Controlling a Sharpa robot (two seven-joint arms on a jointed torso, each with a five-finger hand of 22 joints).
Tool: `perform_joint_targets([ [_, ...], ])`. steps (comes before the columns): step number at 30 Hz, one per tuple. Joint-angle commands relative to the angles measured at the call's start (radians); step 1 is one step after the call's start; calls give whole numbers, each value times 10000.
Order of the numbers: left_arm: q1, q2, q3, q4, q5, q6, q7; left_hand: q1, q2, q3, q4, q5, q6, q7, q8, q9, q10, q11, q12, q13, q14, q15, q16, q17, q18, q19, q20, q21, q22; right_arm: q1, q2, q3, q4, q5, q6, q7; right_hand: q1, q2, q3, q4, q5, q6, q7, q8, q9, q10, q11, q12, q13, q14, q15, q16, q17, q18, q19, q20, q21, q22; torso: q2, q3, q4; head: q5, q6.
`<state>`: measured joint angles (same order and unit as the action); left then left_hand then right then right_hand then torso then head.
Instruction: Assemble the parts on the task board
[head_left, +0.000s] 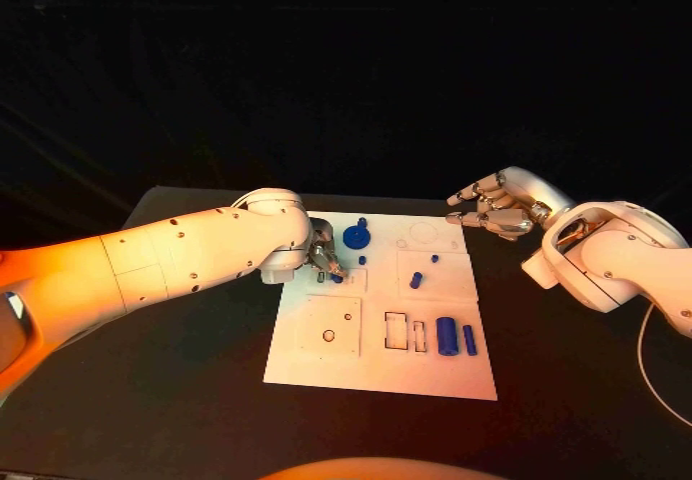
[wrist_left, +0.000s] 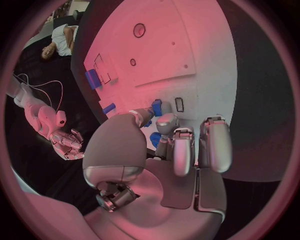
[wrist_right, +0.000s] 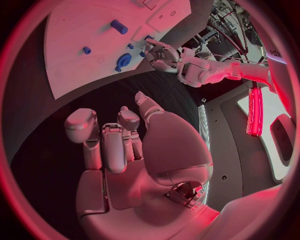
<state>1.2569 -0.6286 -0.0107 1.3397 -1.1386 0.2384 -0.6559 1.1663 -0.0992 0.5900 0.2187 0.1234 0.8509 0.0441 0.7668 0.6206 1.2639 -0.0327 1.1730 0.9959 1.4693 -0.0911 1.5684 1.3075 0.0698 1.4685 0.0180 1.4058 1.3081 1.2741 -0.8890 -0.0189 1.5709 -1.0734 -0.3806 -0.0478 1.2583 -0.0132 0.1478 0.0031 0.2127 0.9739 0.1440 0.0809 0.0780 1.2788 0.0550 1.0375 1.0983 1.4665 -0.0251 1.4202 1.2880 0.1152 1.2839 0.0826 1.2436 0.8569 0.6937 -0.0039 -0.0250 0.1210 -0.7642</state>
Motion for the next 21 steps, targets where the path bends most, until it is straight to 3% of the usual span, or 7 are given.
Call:
perform_joint_targets([
  [1, -52, 110, -40, -82, 347, 320, -56, -165, 39, 367, -316, 43, 114, -96, -38, 1, 68, -20, 57, 42, 1015, -36, 24, 2633, -167, 247, -33, -20, 173, -6, 16, 0, 7, 0, 18, 81, -59, 34, -1, 43, 54, 73, 7, 61, 14, 37, -10, 31, 2, 466, 19, -64, 0, 128, -77, -7, -38, -4, -1, 3, -9, 20, -16],
  [10, -52, 252, -72, -345, 616, 634, -97, -616, 57, 180, -151, 38, 156, -115, -36, 35, 62, -36, 110, 78, 1015, -51, 24, 2633, -154, 225, -52, -80, 116, -5, 5, -1, 11, 3, -7, 55, -69, 50, -5, 70, 71, 72, 8, 61, 13, 13, -9, -5, -34, 461, 18, -84, -29, 137, -96, -8, -66, -56, 2, 9, -11, 32, -60],
  [14, -51, 275, -76, -391, 637, 640, -93, -916, -210, -128, -139, 23, 268, -150, -16, 57, 156, -61, 253, 251, 1015, -68, 24, 2633, -157, 229, -63, -79, 137, -5, -14, -1, 12, 4, -33, 44, -79, 49, -11, 84, 75, 68, 9, 60, 12, 6, -8, -12, -42, 459, 19, -92, -41, 141, -104, -9, -79, -79, 2, 0, -2, 42, -79],
  [21, -51, 298, -78, -453, 560, 611, -83, -1325, -278, -556, -27, 15, 477, -202, -40, 49, 301, -106, 426, 462, 1015, -107, 24, 2633, -175, 262, -99, -31, 236, -5, -6, -1, -3, 27, -71, 56, -102, 27, -42, 120, 81, 41, 12, 48, 5, -33, -5, -58, -86, 437, 20, -155, -139, 163, -164, -6, -157, -223, 0, -3, -5, 40, -97],
])
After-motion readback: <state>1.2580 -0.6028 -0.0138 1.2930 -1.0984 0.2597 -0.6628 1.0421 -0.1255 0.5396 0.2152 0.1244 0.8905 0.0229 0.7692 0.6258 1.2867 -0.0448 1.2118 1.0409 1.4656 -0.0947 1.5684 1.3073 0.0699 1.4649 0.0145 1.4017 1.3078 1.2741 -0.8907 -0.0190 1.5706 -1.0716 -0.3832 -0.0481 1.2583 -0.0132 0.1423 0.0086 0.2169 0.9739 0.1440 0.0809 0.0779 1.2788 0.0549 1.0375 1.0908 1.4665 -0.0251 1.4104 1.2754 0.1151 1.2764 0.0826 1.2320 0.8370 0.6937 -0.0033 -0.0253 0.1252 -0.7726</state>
